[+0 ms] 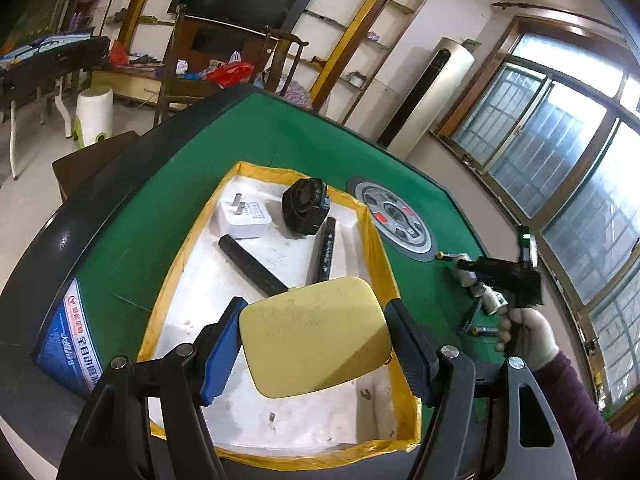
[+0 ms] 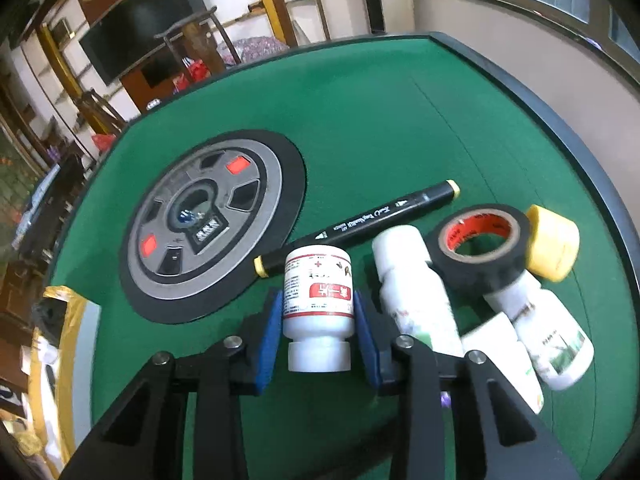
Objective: Organize rigid objects
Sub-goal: 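Carry the box toward the tray with the left tool while the right tool grasps a white pill bottle, then lower the box into the tray with the left tool while the right tool brings the bottle over the tray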
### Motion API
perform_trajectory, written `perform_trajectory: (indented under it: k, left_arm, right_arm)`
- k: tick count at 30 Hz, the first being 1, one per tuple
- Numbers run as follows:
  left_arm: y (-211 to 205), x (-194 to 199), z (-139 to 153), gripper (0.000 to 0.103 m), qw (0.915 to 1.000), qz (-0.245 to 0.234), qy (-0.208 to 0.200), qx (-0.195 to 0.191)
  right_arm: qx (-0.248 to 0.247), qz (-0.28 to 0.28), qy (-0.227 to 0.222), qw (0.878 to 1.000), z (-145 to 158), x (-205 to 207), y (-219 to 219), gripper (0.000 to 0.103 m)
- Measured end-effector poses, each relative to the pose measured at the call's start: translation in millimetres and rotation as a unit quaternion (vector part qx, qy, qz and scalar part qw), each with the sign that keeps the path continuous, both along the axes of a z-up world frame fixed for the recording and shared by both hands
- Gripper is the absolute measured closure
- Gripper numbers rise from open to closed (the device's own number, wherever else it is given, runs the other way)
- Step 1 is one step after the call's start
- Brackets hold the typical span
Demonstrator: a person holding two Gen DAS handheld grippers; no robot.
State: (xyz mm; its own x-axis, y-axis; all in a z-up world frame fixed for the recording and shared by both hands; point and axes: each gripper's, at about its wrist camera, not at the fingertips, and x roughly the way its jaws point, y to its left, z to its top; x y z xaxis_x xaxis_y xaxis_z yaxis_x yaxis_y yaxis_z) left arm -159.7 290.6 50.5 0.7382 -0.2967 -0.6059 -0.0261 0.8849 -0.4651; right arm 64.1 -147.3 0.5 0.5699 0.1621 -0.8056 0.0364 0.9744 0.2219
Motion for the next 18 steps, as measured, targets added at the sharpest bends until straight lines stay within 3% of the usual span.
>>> perform_trajectory:
  k: [6,10,14,18]
  left_arm:
    - [6.8,21.3,-9.7,0.029,0.9994,-0.001,0.032,0.013]
    - [3.1,40.2,-6.8,0.029,0.9987,-0.006,0.039,0.031]
    - [2.3,56.0,-6.9,0.029,0.9976,0.001,0.051,0.046]
    - [6.1,43.7,-8.6,0.029,0.9970,0.003,0.061,0.046]
  right_arm:
    - [0.045,0.047,-0.037,0.997,35.2,-35.6,9.3,0.069]
    - [0.066,0.104,-0.052,0.991,58.6,-57.4,38.4,0.069]
    - [0.092,0.152,-0.050,0.983,70.8,-67.6,73.4,0.069]
    - [0.115,0.204,-0.032,0.972,69.5,-77.5,121.0,0.068]
